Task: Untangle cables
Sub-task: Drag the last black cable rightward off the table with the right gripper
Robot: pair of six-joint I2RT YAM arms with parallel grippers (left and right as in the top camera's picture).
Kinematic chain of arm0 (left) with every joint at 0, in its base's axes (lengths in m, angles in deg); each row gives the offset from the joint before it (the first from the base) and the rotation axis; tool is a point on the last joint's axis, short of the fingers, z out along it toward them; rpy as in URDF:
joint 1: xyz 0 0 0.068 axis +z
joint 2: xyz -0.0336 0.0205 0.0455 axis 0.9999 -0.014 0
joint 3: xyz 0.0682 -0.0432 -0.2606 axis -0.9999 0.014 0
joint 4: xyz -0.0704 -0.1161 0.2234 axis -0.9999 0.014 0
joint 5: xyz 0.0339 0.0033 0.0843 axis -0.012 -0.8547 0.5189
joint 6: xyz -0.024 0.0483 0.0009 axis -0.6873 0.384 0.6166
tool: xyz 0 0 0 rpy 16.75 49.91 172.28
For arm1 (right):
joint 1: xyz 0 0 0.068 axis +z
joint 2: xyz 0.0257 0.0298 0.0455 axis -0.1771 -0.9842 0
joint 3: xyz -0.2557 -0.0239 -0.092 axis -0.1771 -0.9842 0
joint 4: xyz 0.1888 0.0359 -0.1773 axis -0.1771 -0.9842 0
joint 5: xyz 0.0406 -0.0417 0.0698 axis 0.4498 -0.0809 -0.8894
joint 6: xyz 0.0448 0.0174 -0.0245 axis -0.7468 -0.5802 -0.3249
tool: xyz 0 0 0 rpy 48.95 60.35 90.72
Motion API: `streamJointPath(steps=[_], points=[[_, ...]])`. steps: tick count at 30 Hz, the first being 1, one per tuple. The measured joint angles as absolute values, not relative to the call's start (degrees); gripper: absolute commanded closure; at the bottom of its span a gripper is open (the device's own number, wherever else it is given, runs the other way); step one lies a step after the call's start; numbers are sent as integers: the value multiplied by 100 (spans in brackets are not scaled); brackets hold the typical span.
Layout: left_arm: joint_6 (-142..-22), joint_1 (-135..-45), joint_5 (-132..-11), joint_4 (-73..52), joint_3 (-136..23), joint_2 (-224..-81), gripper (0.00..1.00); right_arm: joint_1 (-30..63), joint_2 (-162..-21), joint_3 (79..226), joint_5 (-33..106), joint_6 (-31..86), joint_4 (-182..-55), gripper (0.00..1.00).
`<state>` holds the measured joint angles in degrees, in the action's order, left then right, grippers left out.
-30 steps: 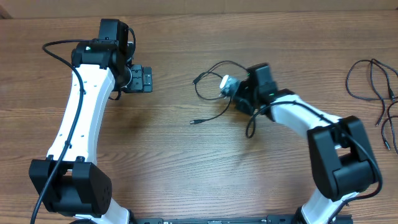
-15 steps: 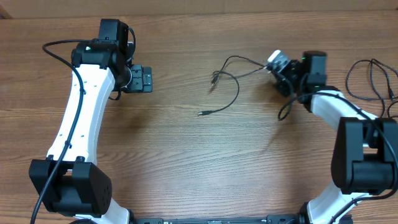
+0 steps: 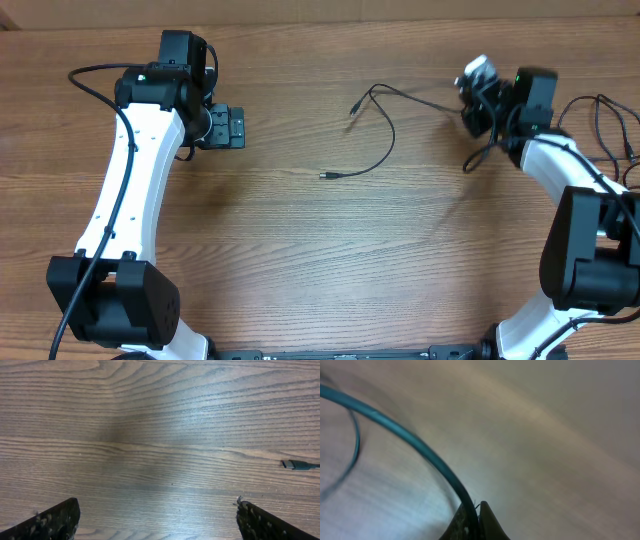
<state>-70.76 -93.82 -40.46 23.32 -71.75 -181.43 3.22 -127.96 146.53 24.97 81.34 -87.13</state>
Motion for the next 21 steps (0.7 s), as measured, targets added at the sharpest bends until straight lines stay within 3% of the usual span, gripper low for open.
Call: streamJointPath(steps=[11, 21], points=[[-7076, -9382, -4046, 2334, -7175, -18143, 0, 241, -12802, 17300, 2455, 6241, -9286, 96], [-7076, -9382, -4046, 2330, -7175, -18143, 0, 40, -12804, 19352, 2759, 5627, -9330, 96]])
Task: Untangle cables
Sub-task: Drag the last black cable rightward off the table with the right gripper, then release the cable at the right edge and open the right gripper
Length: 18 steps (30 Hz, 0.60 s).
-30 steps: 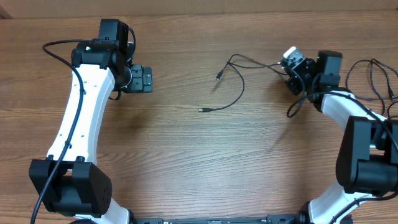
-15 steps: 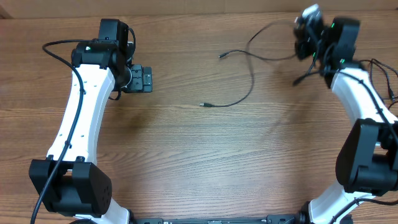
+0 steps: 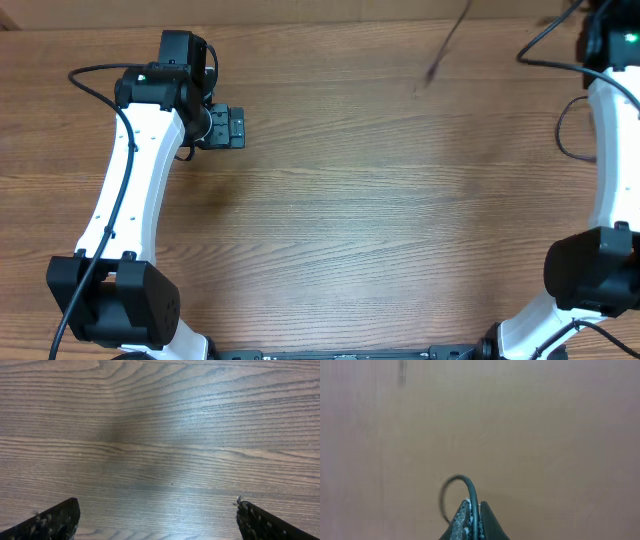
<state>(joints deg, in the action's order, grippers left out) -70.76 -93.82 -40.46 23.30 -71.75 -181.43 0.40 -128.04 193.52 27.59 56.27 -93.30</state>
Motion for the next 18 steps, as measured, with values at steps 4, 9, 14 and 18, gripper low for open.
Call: streamJointPath(steps=[4, 9, 14, 18], points=[[-7076, -9382, -4043, 2332, -7175, -18143, 0, 5, -12802, 19496, 2941, 5581, -9347, 96], [-7076, -9382, -4043, 2330, -7173, -18143, 0, -63, -12925, 19496, 3052, 5583, -9533, 96], [-7076, -9382, -4043, 2330, -7175, -18143, 0, -137, -13294, 19496, 3102, 5632, -9776, 96], [-7076, -9382, -4046, 2330, -7175, -18143, 1, -139, -13731, 19494, 3142, 5647, -10007, 96]])
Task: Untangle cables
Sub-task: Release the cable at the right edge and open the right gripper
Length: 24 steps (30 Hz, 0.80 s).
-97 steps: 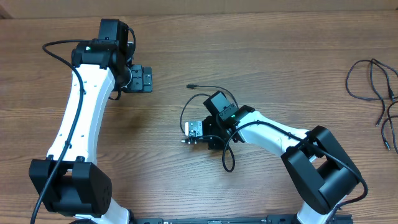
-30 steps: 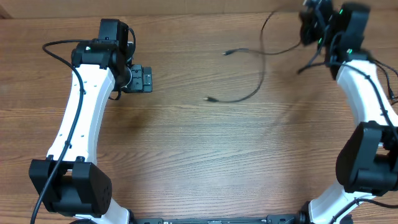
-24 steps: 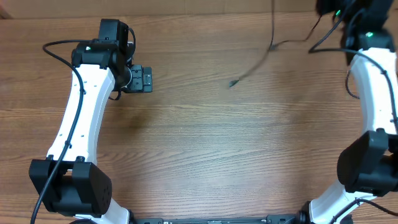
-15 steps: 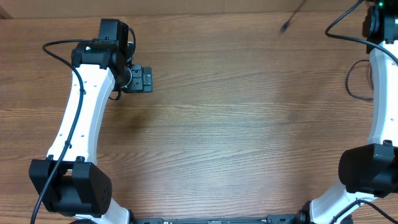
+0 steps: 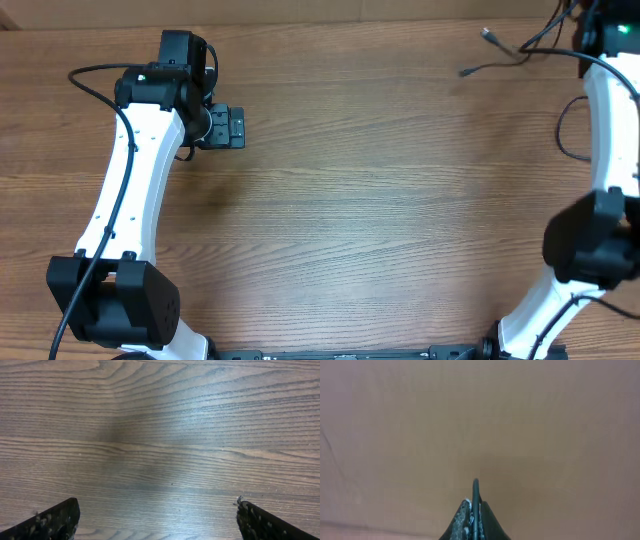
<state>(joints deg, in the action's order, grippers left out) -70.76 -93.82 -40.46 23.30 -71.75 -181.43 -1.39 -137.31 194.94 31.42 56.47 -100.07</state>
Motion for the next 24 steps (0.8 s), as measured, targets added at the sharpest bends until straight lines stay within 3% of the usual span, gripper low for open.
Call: streamJointPath(steps=[24], points=[[-7076, -9397, -4043, 2330, -7175, -18143, 0, -266, -14929, 19492, 3583, 6335, -11452, 96]])
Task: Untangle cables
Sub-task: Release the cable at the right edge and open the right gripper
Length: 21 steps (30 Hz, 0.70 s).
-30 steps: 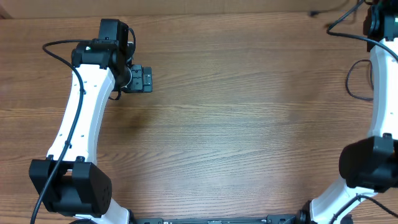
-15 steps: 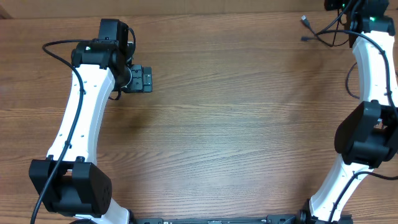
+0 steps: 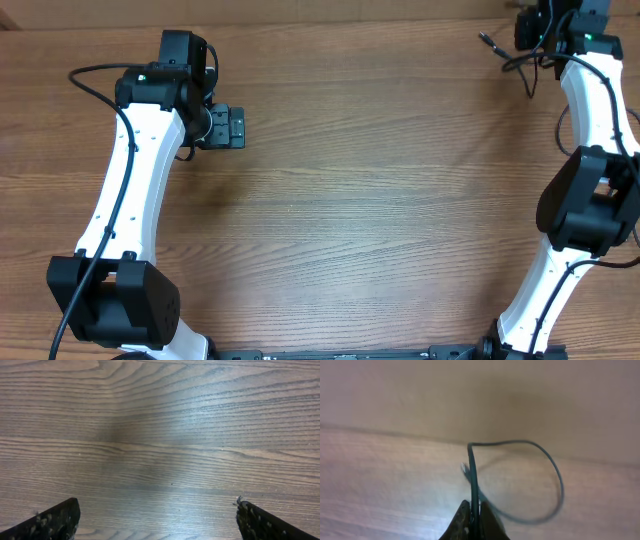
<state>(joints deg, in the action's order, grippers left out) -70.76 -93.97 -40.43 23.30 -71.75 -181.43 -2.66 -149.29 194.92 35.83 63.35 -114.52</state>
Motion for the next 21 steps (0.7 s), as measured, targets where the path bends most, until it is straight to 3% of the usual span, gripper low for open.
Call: streamJointPath(steps=[6, 8, 10, 11, 12, 21], points=[[-7076, -9397, -4043, 2330, -7175, -18143, 0, -327, -15119, 19466, 3780, 6482, -11939, 92], [-7076, -9397, -4043, 2330, -7175, -18143, 0, -352, -15167, 19464, 3815, 6534, -12042, 80], [-7076, -9397, -4046, 2330, -7175, -18143, 0, -376, -15204, 19464, 3824, 6569, -12116, 59], [-7076, -9397, -4043, 2330, -7175, -18143, 0, -391, -15215, 19461, 3859, 6552, -12134, 13], [-7076, -9397, -4043, 2330, -7175, -18143, 1, -397, -15220, 19461, 3861, 6582, -12136, 0], [-7076, -9397, -4043, 2330, -7175, -18143, 0, -406, -15222, 19461, 3896, 6606, -12313, 0]])
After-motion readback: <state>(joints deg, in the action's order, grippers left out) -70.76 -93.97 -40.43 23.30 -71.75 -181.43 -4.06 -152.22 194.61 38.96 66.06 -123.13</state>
